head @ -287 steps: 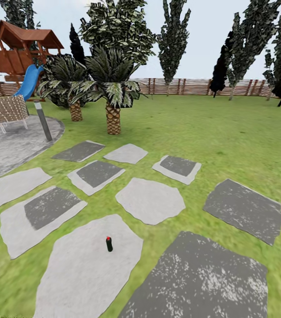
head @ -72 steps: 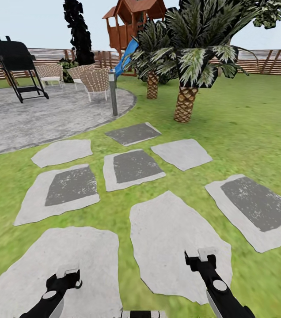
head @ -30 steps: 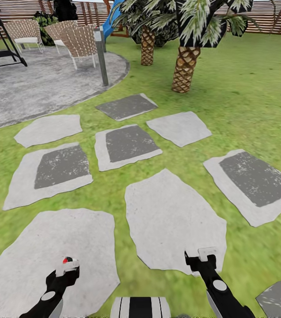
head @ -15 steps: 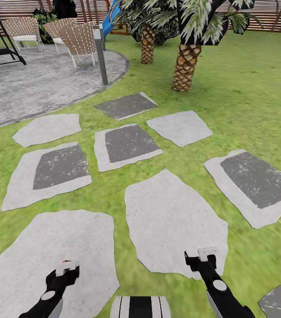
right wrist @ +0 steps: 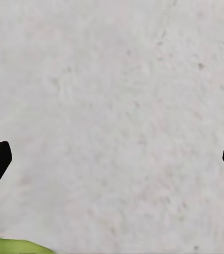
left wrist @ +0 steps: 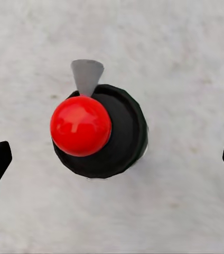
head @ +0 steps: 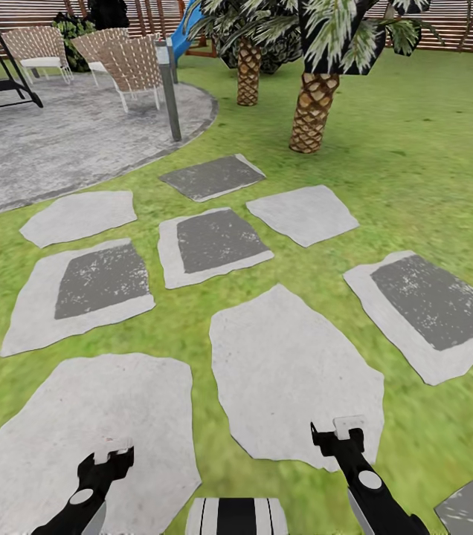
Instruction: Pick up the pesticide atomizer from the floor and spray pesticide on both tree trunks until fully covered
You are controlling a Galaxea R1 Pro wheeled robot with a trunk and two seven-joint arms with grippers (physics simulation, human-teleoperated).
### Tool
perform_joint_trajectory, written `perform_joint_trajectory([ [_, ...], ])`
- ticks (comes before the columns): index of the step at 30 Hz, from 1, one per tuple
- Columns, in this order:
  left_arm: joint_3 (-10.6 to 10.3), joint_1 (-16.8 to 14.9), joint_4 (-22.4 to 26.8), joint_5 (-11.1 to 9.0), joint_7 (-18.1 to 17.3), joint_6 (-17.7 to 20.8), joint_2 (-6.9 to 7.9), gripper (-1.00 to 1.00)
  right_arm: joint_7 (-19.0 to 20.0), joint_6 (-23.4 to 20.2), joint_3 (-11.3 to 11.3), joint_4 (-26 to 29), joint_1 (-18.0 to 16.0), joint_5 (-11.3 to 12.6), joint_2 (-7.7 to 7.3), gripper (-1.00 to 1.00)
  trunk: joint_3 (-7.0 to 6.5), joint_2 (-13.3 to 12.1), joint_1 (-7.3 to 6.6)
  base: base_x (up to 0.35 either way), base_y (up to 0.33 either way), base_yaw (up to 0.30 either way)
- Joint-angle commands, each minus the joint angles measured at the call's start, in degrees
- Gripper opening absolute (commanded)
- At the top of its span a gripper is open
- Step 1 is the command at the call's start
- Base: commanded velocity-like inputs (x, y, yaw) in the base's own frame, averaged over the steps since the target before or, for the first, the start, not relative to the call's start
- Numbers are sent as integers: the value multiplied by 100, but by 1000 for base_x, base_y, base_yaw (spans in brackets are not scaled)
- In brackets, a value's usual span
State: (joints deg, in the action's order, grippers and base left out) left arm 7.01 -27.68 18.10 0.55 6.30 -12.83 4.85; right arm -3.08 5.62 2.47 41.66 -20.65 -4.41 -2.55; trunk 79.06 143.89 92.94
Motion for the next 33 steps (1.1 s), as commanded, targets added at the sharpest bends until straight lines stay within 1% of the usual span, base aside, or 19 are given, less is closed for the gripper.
perform_joint_trajectory([
  [1,1,0,0,-1,1,0,-1,100,0,0,0,0,0,0,0,100,28,2,2,0,0,0],
  [4,-1,-1,0,-2,2,0,0,100,0,0,0,0,0,1,0,100,112,6,10,0,0,0],
  [5,-3,-1,0,-2,1,0,1,100,0,0,0,0,0,1,0,100,117,6,10,0,0,0],
  [22,2,-1,3,-3,3,-6,1,100,0,0,0,0,0,1,0,100,125,6,10,1,11,0],
  [33,2,-1,9,-3,3,-9,1,100,0,0,0,-2,0,-1,0,100,125,6,10,48,28,0],
])
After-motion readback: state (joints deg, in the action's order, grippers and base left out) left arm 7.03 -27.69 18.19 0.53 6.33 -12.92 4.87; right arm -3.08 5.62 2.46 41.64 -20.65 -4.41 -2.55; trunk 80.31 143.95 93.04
